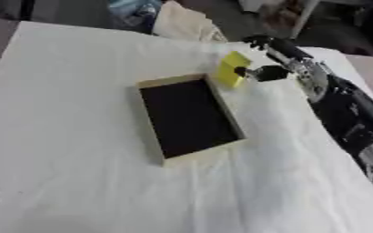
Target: Pick up objects on the table and place them in the box.
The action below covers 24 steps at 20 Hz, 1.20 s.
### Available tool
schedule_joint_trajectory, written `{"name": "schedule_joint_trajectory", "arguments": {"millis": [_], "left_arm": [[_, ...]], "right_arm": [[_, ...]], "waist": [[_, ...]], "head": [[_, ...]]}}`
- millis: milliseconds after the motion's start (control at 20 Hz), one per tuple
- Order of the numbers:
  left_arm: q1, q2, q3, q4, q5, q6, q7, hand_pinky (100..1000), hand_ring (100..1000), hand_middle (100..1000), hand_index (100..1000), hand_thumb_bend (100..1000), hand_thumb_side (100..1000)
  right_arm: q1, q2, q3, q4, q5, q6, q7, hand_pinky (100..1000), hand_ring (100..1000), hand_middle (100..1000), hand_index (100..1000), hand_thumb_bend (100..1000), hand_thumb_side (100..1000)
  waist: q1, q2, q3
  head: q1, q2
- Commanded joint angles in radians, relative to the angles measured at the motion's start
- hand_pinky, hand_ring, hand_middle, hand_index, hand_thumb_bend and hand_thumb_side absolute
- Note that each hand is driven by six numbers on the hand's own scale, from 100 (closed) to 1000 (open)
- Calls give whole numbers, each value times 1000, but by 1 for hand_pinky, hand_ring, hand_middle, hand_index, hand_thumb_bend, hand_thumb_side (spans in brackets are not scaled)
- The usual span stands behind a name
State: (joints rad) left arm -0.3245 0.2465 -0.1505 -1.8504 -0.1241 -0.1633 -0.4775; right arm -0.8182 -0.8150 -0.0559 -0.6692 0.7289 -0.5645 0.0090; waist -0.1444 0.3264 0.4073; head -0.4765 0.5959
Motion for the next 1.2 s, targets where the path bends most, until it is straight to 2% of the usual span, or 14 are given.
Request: {"name": "schedule_joint_trajectory", "arguments": {"millis": [50,300,600,650,750,800,900,1050,1200], "left_arm": [[-11,3,2,-19,-5,-3,-1,799,562,567,722,204,925],[-10,2,2,-19,-5,-4,-2,799,562,567,722,204,926],[-9,1,1,-19,-4,-3,-3,800,562,567,722,205,926],[-9,1,1,-19,-4,-3,-3,800,562,567,722,205,926],[-9,1,1,-18,-4,-3,-3,800,562,567,722,205,926],[-9,1,1,-18,-4,-3,-3,800,562,568,722,205,926],[-8,1,1,-18,-4,-2,-4,800,562,568,722,205,925],[-8,0,2,-18,-4,-2,-4,801,562,568,723,205,925],[-6,0,2,-17,-3,-1,-4,801,562,568,722,205,924]], "right_arm": [[-8,-44,-3,9,17,6,-25,835,877,908,994,466,780],[-13,-34,4,21,25,-6,-16,817,853,905,989,444,814],[-17,-22,9,26,21,-49,43,788,811,882,971,397,825],[-18,-22,8,26,20,-54,50,756,743,833,948,350,725],[-18,-21,7,23,17,-69,61,733,691,805,938,331,677],[-19,-21,6,22,16,-74,65,716,623,774,927,315,609],[-19,-21,5,17,13,-85,67,685,554,732,915,311,519],[-20,-23,3,5,6,-99,60,649,488,681,902,309,409],[-20,-25,3,-13,-5,-112,53,637,468,646,887,306,377]], "waist": [[5,-15,-3],[7,-15,-2],[7,-14,-5],[7,-14,-5],[7,-15,-7],[7,-15,-7],[7,-16,-9],[7,-18,-13],[8,-20,-17]], "head": [[-3,-14],[-6,-15],[-8,-15],[-8,-15],[-9,-14],[-9,-14],[-9,-14],[-9,-13],[-9,-11]]}}
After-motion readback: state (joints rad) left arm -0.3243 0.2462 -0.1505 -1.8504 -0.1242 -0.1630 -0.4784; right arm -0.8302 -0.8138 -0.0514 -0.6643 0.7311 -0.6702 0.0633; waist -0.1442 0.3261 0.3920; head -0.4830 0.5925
